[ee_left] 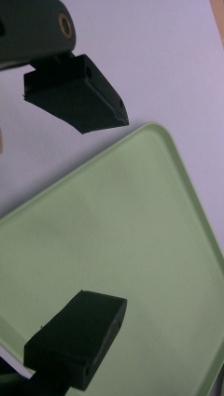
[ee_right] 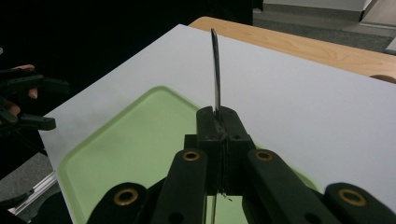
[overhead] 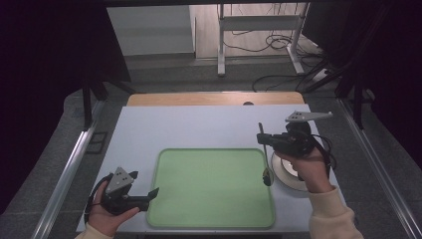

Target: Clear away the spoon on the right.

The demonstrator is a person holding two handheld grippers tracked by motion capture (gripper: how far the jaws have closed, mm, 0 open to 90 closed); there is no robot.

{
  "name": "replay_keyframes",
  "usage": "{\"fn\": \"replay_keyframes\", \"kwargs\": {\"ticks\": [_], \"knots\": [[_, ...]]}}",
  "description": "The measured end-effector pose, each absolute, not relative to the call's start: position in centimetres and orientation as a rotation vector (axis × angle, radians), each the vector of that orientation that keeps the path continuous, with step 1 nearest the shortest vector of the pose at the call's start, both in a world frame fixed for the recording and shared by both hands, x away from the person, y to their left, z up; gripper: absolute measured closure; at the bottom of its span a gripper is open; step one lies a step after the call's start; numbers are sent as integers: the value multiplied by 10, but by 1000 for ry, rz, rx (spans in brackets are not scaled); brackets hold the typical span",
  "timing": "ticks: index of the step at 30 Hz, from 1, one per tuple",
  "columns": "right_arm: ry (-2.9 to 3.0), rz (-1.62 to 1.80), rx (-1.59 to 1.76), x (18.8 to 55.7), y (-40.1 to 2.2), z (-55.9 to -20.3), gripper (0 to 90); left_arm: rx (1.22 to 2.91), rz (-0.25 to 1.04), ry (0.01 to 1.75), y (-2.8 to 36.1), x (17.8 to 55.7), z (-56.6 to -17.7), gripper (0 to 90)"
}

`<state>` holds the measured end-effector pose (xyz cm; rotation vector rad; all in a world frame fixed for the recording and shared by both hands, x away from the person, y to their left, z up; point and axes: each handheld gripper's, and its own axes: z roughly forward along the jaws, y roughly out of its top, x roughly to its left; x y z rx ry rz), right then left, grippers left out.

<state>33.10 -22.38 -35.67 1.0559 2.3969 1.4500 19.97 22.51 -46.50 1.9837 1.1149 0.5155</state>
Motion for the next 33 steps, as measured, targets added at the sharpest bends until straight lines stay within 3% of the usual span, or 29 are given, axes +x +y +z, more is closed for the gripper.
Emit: {"fn": "replay_keyframes", "kwargs": {"ticks": [33], "knots": [[2389,1517,1272,298,-207,-392,879,1968,520,1125,226,198,-464,125]]}}
